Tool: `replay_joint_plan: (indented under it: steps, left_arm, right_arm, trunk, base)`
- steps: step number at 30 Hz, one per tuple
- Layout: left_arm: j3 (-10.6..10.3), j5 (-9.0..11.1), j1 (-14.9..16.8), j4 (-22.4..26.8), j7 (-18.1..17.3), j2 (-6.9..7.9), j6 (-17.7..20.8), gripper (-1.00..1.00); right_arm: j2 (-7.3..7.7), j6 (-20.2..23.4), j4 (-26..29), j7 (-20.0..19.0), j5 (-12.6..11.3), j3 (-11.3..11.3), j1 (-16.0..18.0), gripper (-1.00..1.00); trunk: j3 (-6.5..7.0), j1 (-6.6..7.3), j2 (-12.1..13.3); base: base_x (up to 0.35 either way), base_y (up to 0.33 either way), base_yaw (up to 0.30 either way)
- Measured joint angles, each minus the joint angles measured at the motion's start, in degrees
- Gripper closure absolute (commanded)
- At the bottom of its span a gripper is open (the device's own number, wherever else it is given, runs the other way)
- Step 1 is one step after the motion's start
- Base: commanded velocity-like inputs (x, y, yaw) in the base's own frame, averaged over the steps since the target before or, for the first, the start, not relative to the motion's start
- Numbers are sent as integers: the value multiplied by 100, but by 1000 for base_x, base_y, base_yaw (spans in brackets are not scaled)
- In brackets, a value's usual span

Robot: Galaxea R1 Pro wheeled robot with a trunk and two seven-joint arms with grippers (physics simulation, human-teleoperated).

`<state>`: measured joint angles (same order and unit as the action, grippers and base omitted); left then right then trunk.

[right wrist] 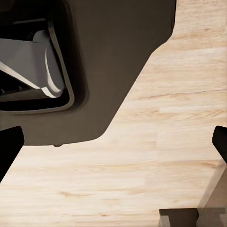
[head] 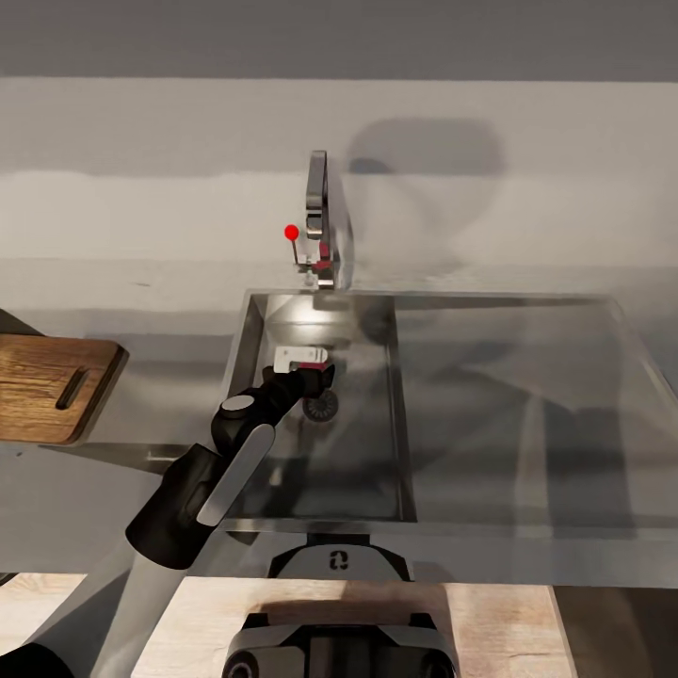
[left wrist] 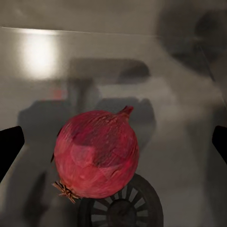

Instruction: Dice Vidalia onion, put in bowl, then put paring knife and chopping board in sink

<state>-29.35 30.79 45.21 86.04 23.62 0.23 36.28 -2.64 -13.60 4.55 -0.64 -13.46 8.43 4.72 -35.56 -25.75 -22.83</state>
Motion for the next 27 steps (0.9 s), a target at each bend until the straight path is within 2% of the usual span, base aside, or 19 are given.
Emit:
replay_joint_plan:
  steps: [27]
  left_arm:
    - [6,-2,-1,15,-4,39,2,-100]
  right_arm:
    - [0,1,0,-9,0,1,0,-100]
  trunk:
    - [0,0,0]
  base:
    - [37,0,0]
